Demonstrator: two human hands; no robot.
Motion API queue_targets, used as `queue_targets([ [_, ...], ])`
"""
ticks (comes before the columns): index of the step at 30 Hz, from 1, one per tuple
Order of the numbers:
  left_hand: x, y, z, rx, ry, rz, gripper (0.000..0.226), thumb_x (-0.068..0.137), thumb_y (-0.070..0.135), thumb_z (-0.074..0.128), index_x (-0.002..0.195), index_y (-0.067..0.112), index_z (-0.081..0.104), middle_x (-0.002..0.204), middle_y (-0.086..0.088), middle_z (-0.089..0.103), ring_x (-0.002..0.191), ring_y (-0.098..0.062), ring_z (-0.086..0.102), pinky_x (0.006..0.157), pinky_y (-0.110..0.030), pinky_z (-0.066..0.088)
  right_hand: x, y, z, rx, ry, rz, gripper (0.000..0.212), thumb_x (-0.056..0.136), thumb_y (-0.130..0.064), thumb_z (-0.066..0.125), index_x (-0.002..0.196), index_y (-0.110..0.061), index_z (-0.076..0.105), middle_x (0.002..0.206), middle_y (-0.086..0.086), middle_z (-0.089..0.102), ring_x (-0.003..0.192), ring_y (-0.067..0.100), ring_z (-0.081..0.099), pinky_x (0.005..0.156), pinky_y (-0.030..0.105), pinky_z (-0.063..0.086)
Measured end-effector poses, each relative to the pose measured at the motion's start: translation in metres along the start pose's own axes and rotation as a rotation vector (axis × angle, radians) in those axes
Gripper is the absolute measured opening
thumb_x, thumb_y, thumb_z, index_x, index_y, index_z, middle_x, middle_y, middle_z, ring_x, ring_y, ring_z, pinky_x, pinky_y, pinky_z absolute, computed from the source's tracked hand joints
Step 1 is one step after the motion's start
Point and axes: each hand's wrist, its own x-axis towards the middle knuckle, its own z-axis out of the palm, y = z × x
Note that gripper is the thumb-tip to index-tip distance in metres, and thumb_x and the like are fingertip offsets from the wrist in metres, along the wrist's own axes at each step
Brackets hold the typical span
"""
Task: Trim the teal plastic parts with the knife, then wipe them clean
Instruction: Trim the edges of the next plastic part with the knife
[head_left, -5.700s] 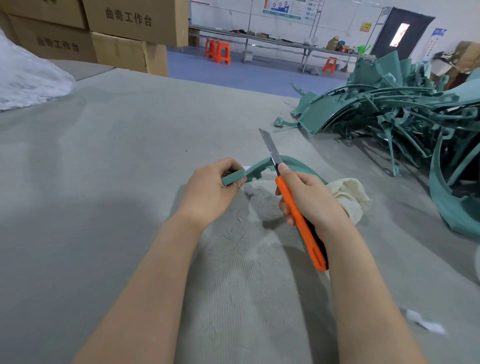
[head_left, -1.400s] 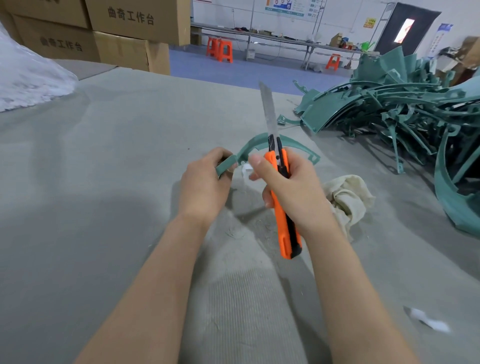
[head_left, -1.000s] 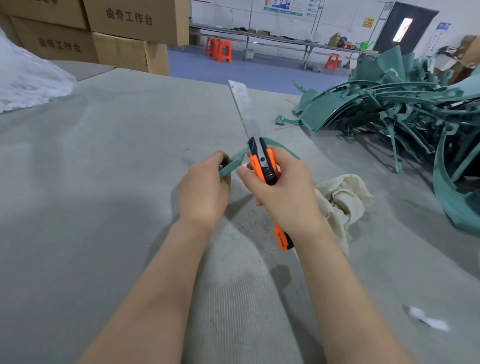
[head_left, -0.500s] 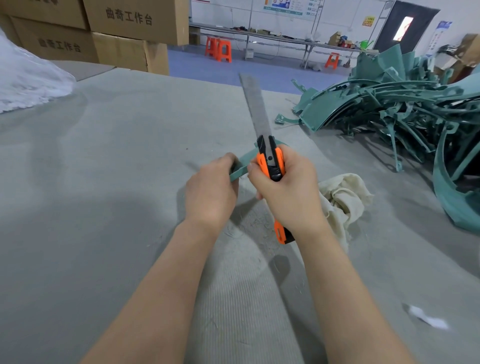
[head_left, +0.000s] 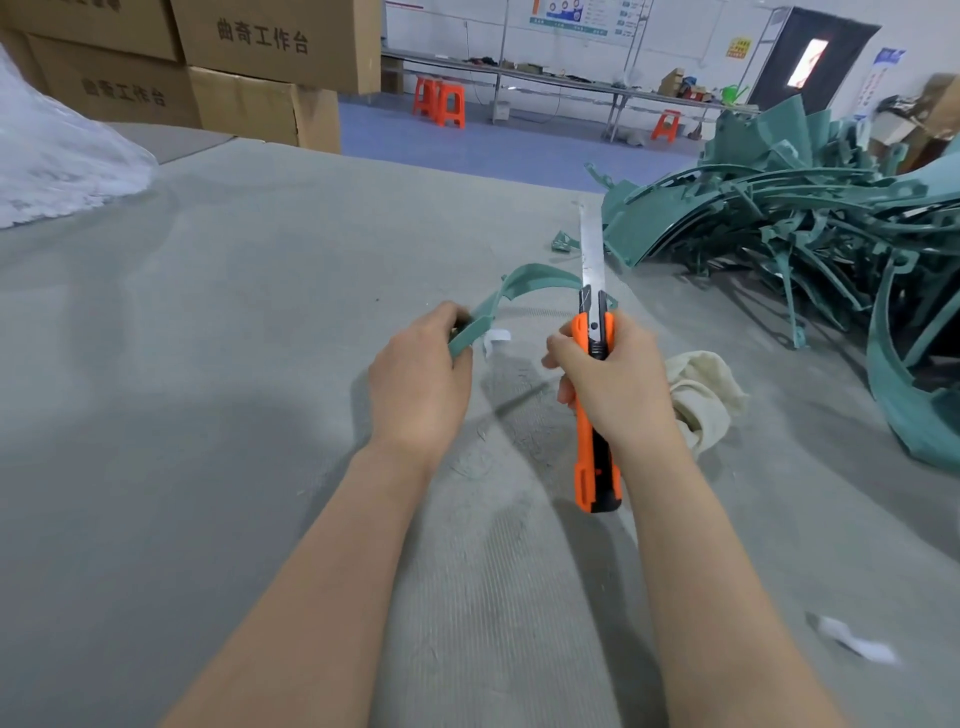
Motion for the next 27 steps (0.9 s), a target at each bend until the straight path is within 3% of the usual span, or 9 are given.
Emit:
queue_targets([
  [4,0.001,0.000,-0.001,0.002,0.025,0.013,0.016,0.091,0.010,0.054,0.101,0.018,0.064,0.090,0.001,0.068,0.081,-0.027,0.059,0.070,-0.038,0.047,-0.001,-0.003,0.003,-0.014,-0.028,-0.022,0.014,0.089,-0.015,0.061,0.082,-0.007,0.052,0.069,0.010,0.063,0.043,0.004,0.052,0.047,0.021,0.046],
  [9,0.002,0.001,-0.002,0.000,0.030,0.016,0.023,0.088,0.006,0.054,0.107,0.015,0.064,0.102,-0.002,0.069,0.093,-0.029,0.060,0.078,-0.043,0.048,-0.002,-0.004,0.004,-0.116,-0.137,-0.043,0.018,0.086,-0.012,0.059,0.091,0.001,0.048,0.071,0.014,0.051,0.049,0.013,0.053,0.048,0.022,0.043],
  [15,0.001,-0.001,0.000,0.021,-0.037,-0.023,0.025,0.089,0.004,0.052,0.110,0.014,0.061,0.105,-0.003,0.067,0.094,-0.029,0.060,0.080,-0.044,0.048,-0.007,-0.008,0.003,-0.069,-0.249,-0.066,0.032,0.088,-0.031,0.065,0.070,-0.017,0.041,0.055,0.003,0.046,0.042,0.015,0.050,0.048,0.029,0.046],
  [20,0.001,-0.004,0.001,0.014,-0.044,-0.008,0.036,0.085,-0.003,0.050,0.116,0.011,0.060,0.111,-0.006,0.065,0.101,-0.029,0.058,0.084,-0.041,0.046,-0.009,-0.008,0.005,-0.155,-0.341,-0.064,0.030,0.086,-0.026,0.064,0.068,-0.018,0.042,0.048,-0.004,0.045,0.044,0.017,0.053,0.054,0.040,0.053],
  [27,0.003,-0.006,0.004,0.015,-0.037,-0.006,0.031,0.085,-0.003,0.048,0.109,0.011,0.061,0.106,-0.005,0.066,0.097,-0.029,0.057,0.080,-0.043,0.046,-0.011,-0.006,0.008,-0.194,-0.378,-0.088,0.030,0.084,-0.019,0.062,0.065,-0.020,0.038,0.046,-0.005,0.043,0.041,0.013,0.050,0.049,0.032,0.049],
])
